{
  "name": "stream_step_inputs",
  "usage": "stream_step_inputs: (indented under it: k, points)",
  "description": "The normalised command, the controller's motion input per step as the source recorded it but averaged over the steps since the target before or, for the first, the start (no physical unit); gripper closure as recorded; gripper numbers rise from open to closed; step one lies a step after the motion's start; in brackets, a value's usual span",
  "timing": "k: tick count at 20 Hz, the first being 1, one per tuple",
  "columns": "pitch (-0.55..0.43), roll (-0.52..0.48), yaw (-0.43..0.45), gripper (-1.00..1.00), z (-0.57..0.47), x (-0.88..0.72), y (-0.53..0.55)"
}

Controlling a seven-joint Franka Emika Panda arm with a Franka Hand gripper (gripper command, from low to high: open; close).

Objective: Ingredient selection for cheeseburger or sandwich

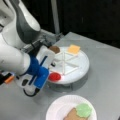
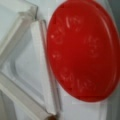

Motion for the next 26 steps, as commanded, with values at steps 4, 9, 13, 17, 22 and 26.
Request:
stream_step_inputs:
  k: [4,9,13,17,22,26]
  points:
    - [0.040,0.165,0.099,-1.00,-0.04,0.16,-0.09]
    - [-0.040,0.209,0.138,-1.00,-0.05,0.17,-0.13]
    - [-0.058,0.238,0.136,-1.00,-0.10,0.18,-0.14]
    - [-0.041,0.248,0.102,-1.00,-0.11,0.21,-0.16]
    - [-0.027,0.231,0.079,-1.00,-0.05,0.23,-0.17]
    - [-0.029,0.220,0.059,-1.00,-0.02,0.22,-0.15]
